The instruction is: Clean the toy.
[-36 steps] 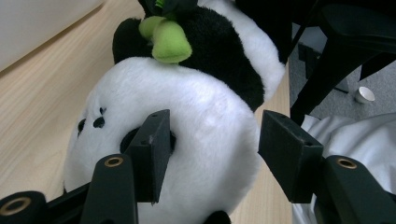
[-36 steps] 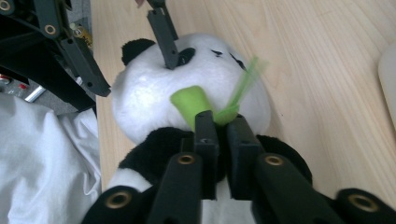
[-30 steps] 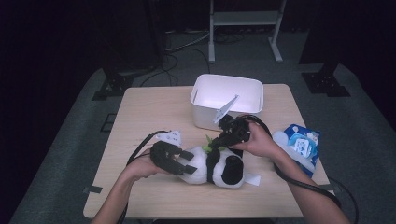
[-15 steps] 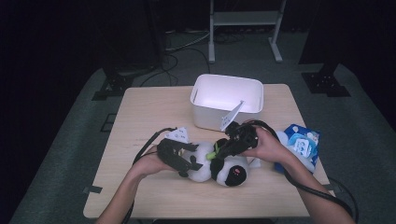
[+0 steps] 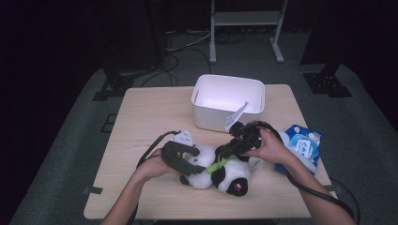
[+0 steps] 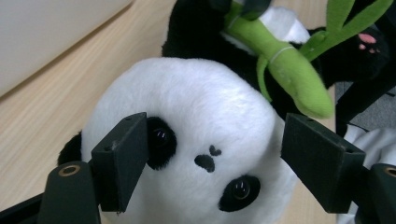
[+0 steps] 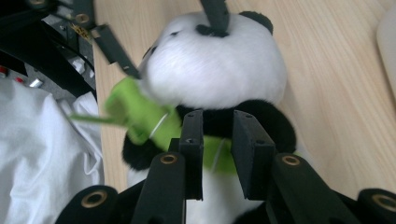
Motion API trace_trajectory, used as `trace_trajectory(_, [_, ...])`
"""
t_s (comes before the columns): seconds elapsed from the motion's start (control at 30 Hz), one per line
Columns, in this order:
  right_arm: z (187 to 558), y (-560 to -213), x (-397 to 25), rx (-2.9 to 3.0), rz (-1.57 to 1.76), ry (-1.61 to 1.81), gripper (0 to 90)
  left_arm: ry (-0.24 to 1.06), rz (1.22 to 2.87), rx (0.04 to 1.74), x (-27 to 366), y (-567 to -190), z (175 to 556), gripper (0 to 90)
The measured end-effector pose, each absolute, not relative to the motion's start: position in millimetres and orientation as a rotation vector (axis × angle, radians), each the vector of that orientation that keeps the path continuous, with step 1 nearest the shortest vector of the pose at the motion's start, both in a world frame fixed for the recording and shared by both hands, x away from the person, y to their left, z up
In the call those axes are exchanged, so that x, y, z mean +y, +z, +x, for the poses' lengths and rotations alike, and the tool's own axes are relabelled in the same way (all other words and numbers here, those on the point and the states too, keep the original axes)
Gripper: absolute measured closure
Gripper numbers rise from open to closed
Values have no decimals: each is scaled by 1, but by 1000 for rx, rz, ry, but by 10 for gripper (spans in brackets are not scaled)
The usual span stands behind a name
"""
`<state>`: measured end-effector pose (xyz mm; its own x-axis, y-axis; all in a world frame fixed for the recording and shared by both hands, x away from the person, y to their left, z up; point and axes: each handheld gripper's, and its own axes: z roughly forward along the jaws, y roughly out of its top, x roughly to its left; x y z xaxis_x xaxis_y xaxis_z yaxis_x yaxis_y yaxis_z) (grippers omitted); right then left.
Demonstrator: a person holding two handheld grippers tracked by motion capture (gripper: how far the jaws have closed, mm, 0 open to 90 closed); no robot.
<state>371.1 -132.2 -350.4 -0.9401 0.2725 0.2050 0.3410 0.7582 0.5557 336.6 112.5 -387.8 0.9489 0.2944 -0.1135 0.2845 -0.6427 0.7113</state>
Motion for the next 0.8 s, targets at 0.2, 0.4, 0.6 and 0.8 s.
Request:
trace_trajectory(0.2, [369,-354,-128,-2853,-483,-906,740,-17,2288,384,115,-390,327,226])
trace_trajectory(0.4, [363,-360,-122,-2872,-451,-886,729,29,2271,384,116,-391,321,230])
trace_trajectory(0.6, [359,-363,-121,-2880,-438,-879,779,92,2289,403,113,-396,323,230])
trace_trajectory(0.8, [353,-372,-111,-2876,-396,-834,825,115,2289,400,112,-398,323,230])
